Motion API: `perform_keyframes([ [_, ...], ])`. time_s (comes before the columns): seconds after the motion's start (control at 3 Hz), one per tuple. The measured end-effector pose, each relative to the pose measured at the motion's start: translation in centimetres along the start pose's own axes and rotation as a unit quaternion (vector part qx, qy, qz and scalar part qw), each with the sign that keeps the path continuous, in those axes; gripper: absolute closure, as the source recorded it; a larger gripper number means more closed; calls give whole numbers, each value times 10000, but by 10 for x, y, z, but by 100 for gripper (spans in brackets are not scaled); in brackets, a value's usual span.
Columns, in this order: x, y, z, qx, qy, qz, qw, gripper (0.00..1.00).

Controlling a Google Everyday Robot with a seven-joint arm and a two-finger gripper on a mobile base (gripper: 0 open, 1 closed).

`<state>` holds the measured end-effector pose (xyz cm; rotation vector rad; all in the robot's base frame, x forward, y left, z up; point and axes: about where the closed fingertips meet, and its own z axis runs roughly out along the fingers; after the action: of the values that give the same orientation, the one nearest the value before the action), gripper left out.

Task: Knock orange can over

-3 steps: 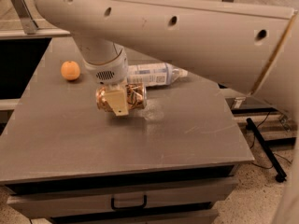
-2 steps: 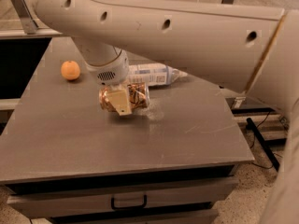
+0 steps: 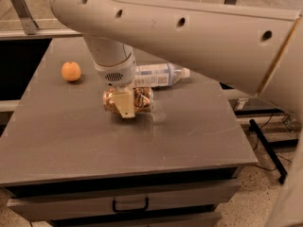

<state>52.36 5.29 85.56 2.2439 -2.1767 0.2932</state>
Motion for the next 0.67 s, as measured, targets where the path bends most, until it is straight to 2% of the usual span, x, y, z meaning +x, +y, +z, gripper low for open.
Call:
perform_keyframes([
  [0.33,3,5,4,-35,-182,85,9998,68],
  [0.67,6,12,3,-99,-337,219,9991,45],
])
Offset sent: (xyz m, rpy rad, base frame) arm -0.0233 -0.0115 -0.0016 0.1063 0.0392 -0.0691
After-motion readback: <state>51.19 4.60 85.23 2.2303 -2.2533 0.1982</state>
